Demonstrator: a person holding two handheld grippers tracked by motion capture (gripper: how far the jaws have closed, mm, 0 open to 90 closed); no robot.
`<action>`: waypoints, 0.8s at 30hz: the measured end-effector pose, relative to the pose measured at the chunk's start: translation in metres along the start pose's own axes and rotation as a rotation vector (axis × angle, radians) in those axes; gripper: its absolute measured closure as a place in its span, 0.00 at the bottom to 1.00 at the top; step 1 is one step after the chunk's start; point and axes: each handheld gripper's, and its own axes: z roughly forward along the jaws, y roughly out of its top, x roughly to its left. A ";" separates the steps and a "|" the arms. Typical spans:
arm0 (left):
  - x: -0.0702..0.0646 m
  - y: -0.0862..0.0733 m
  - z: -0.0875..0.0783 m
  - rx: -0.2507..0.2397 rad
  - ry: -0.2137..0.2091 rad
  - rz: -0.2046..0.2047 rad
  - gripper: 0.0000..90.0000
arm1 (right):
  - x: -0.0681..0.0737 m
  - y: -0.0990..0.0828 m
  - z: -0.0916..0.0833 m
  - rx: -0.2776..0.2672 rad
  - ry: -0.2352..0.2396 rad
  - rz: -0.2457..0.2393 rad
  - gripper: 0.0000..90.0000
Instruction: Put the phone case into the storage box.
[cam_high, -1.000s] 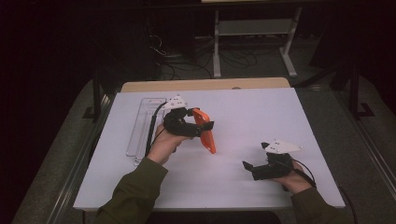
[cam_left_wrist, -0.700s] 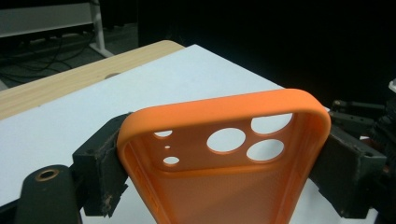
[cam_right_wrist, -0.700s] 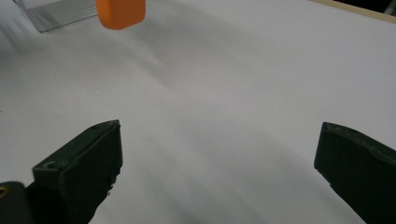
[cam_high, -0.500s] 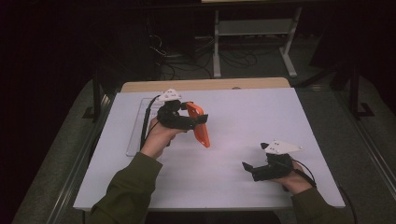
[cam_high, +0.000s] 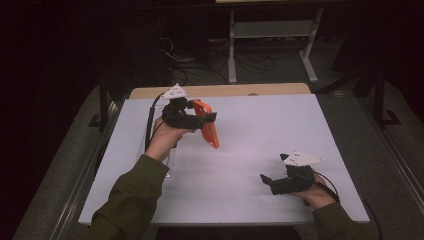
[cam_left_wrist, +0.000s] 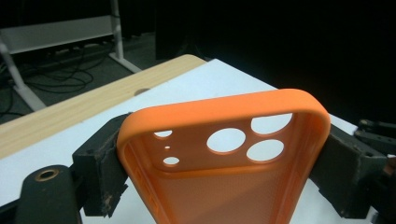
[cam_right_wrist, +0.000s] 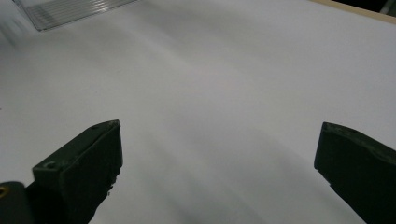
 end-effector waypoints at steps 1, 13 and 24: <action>0.001 0.001 0.000 -0.004 0.006 0.000 0.17 | 0.000 0.000 0.000 0.000 -0.001 0.001 0.00; 0.018 0.016 -0.004 -0.020 0.077 0.010 0.17 | -0.001 0.000 0.000 -0.003 -0.007 -0.014 0.00; 0.027 0.034 -0.013 -0.041 0.138 0.031 0.17 | 0.000 0.000 0.000 0.000 -0.001 -0.002 0.00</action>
